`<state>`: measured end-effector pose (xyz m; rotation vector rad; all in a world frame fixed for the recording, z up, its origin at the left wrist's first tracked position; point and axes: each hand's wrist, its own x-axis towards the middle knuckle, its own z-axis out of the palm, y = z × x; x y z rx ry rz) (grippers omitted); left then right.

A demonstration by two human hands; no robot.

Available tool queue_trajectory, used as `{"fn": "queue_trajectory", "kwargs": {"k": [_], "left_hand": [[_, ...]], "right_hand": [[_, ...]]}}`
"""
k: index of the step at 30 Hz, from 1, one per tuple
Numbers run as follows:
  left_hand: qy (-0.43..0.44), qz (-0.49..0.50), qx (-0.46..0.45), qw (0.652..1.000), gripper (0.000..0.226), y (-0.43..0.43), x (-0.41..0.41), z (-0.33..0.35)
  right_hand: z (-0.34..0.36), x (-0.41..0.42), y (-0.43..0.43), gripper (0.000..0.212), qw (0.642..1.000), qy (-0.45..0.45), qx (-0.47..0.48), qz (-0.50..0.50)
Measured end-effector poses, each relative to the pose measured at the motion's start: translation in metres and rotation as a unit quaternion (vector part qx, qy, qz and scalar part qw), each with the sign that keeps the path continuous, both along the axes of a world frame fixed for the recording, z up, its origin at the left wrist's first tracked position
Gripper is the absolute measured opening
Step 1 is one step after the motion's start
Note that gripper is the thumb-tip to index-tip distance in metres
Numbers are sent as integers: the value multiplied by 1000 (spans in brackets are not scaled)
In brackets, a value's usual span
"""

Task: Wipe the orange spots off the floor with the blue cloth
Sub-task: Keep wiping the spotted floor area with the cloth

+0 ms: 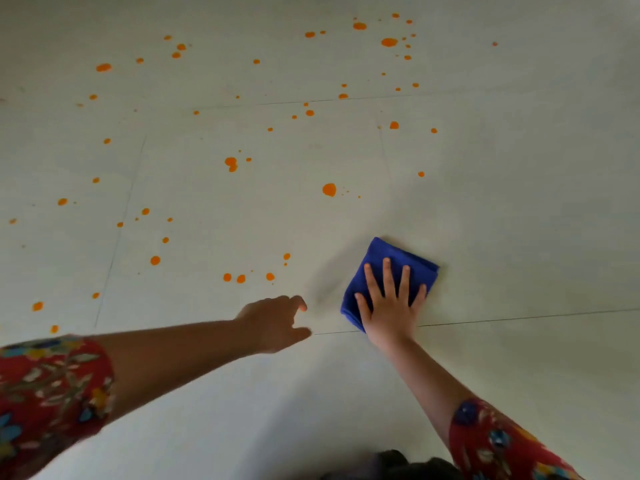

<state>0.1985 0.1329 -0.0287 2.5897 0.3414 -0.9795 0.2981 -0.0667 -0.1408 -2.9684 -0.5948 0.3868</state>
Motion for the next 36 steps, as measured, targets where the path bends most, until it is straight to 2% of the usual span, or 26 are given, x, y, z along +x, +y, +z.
{"fn": "queue_trajectory", "kwargs": {"k": [3, 6, 8, 12, 14, 16, 18, 20, 22, 25, 28, 31, 34, 36], "left_hand": [[9, -65, 28, 997, 52, 33, -27, 1], [-14, -102, 61, 993, 55, 61, -50, -13], [-54, -86, 59, 993, 55, 77, -62, -25], [-156, 10, 33, 987, 52, 101, -83, -40], [-158, 49, 26, 986, 54, 108, -96, -45], [-157, 68, 26, 985, 56, 114, -106, -49], [-180, 84, 26, 980, 58, 121, -109, -52], [-206, 92, 37, 974, 63, 131, -112, -56], [-207, 86, 47, 973, 70, 139, -122, -61], [-191, 68, 62, 977, 84, 156, -140, -71], [-176, 68, 74, 979, 94, 172, -153, -80], [-176, 115, 65, 975, 99, 178, -162, -86], [-195, 122, 60, 971, 102, 178, -160, -90], [-194, 118, 56, 972, 104, 176, -155, -93]], "right_hand": [[-7, -10, 13, 66, 999, 19, -46, -5], [-5, -43, 9, 63, 993, 35, -58, 100], [-2, -59, -14, 62, 988, 45, -62, 136], [22, -41, -31, 74, 991, 83, -86, 62], [26, -33, -22, 80, 982, 151, -117, 3], [27, -30, 1, 74, 976, 176, -120, -32], [18, -27, 35, 70, 983, 149, -89, -52], [10, -33, 73, 69, 993, 90, -72, -24], [5, -50, 95, 67, 996, 34, -67, 56], [0, -68, 72, 59, 983, -17, -83, 164], [-3, -25, 69, 57, 991, -44, -58, 111], [-10, 13, 131, 59, 997, -52, -41, 39], [-13, -1, 178, 58, 988, -81, -18, 133], [-11, -30, 157, 56, 967, -85, -26, 237]]}}
